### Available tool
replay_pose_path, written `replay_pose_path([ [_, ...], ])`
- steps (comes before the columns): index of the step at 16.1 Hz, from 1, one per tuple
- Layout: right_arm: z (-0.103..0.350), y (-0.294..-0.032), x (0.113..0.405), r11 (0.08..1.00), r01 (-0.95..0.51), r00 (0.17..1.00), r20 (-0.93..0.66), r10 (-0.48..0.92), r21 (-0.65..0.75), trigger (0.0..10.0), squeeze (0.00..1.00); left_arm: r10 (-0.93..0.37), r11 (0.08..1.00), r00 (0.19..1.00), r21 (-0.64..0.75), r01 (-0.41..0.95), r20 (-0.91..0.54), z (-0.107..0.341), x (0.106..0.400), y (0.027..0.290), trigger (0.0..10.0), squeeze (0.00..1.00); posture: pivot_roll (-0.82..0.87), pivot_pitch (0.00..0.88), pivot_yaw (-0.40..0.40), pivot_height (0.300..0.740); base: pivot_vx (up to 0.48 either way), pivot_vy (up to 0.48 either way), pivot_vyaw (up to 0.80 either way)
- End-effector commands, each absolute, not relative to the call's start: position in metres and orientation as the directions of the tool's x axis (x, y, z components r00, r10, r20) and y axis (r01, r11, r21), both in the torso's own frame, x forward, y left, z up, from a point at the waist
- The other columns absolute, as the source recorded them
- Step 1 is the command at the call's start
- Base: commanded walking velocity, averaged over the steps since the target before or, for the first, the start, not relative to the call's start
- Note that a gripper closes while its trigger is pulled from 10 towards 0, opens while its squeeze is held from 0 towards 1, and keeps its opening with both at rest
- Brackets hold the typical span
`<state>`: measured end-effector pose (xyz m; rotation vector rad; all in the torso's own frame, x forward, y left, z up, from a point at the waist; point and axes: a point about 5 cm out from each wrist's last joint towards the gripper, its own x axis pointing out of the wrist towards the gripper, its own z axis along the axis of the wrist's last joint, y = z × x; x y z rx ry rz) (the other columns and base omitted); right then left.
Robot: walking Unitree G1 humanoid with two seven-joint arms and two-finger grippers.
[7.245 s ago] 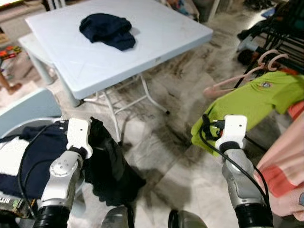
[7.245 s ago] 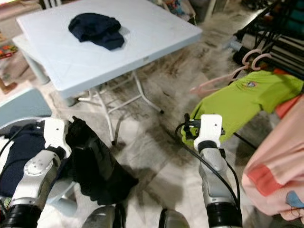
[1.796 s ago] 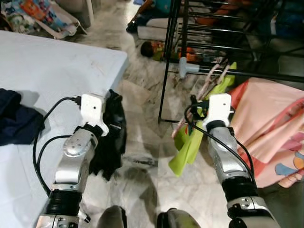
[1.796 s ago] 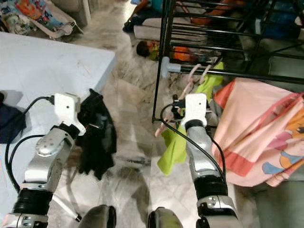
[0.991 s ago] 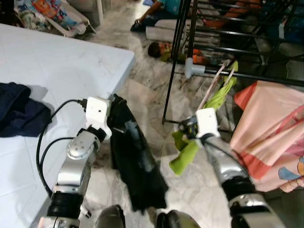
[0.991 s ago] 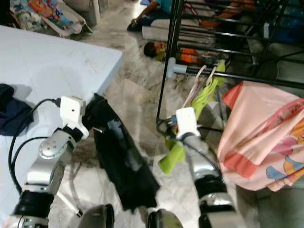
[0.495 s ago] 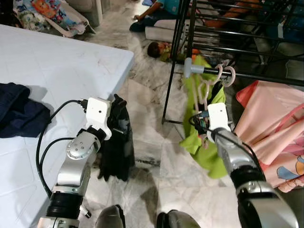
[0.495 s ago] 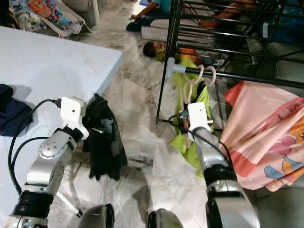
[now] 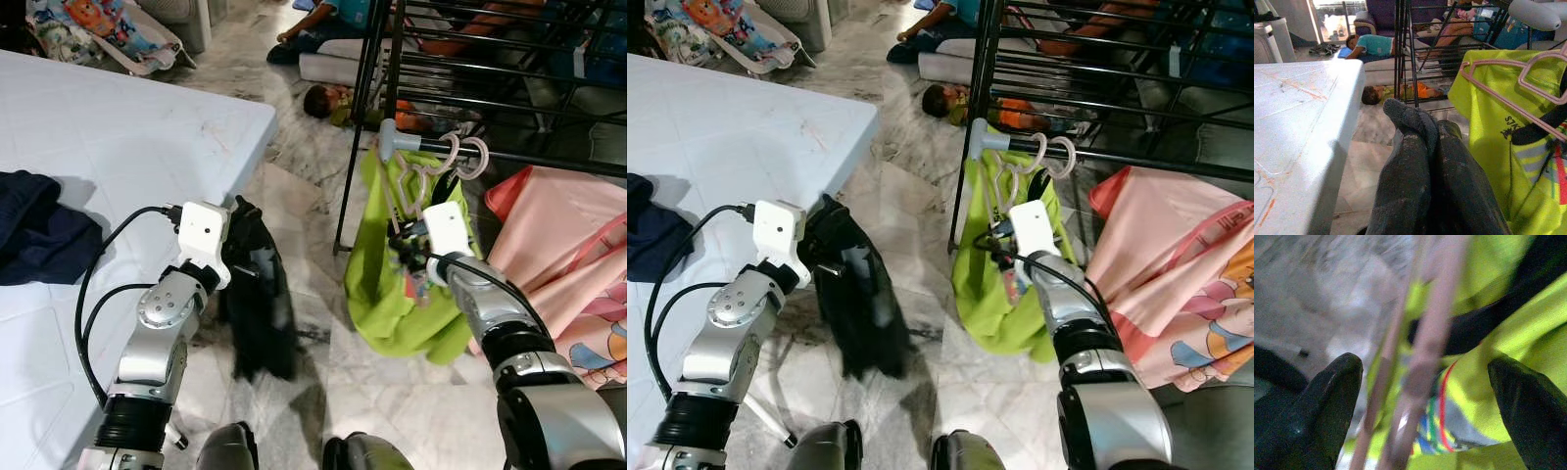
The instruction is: Hang hanger
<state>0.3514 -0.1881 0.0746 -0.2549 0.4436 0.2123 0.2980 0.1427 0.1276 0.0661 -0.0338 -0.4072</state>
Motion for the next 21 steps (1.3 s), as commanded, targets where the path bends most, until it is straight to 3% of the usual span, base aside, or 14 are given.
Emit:
replay_pose_path([
  [1, 0.073, -0.184, 0.353, 0.935, -0.299, 0.863, -0.472, 0.180, -0.190, 0.5, 0.00, -0.412, 0.909, 0.910, 0.090, 0.408, 0.043, 0.134, 0.298, 0.139, 10.0, 0.00, -0.01, 0.117, -0.038, 0.740, 0.000, 0.000, 0.00],
  [2, 0.074, -0.182, 0.353, 0.930, -0.317, 0.858, -0.474, 0.197, -0.187, 0.0, 0.00, -0.413, 0.908, 0.910, 0.090, 0.408, 0.042, 0.134, 0.298, 0.138, 10.0, 0.00, -0.01, 0.117, -0.038, 0.740, 0.000, 0.000, 0.00],
  [6, 0.092, -0.187, 0.368, 0.937, -0.264, 0.887, -0.438, 0.145, -0.226, 0.0, 0.00, -0.414, 0.908, 0.909, 0.086, 0.410, 0.040, 0.134, 0.299, 0.136, 10.0, 0.00, -0.01, 0.110, -0.042, 0.740, 0.000, 0.000, 0.00],
  [7, 0.095, -0.190, 0.370, 0.943, -0.240, 0.895, -0.428, 0.124, -0.228, 1.0, 0.00, -0.415, 0.908, 0.909, 0.084, 0.410, 0.040, 0.134, 0.299, 0.135, 10.0, 0.00, -0.01, 0.109, -0.044, 0.740, 0.000, 0.000, 0.00],
  [9, 0.100, -0.192, 0.374, 0.957, -0.207, 0.900, -0.423, 0.104, -0.205, 8.4, 0.00, -0.418, 0.907, 0.908, 0.083, 0.413, 0.043, 0.134, 0.299, 0.133, 10.0, 0.00, -0.01, 0.105, -0.047, 0.740, 0.000, 0.000, 0.00],
  [10, 0.101, -0.192, 0.374, 0.956, -0.208, 0.900, -0.423, 0.105, -0.206, 10.0, 0.00, -0.418, 0.907, 0.908, 0.084, 0.413, 0.042, 0.134, 0.299, 0.133, 10.0, 0.00, -0.01, 0.105, -0.047, 0.740, 0.000, 0.000, 0.00],
  [13, 0.107, -0.202, 0.378, 0.968, -0.129, 0.908, -0.419, 0.028, -0.216, 10.0, 0.00, -0.412, 0.909, 0.910, 0.090, 0.407, 0.037, 0.135, 0.300, 0.136, 10.0, 0.00, 0.00, 0.096, -0.050, 0.740, 0.000, 0.000, 0.00],
  [20, 0.108, -0.213, 0.376, 0.972, -0.127, 0.902, -0.431, 0.031, -0.196, 10.0, 0.00, -0.415, 0.907, 0.910, 0.094, 0.411, 0.028, 0.133, 0.301, 0.133, 10.0, 0.00, -0.01, 0.097, -0.043, 0.740, 0.000, 0.000, 0.00],
  [21, 0.106, -0.206, 0.376, 0.966, -0.186, 0.890, -0.447, 0.088, -0.179, 0.0, 0.00, -0.419, 0.905, 0.908, 0.095, 0.415, 0.021, 0.132, 0.301, 0.132, 10.0, 0.00, -0.01, 0.097, -0.043, 0.740, 0.000, 0.000, 0.00],
])
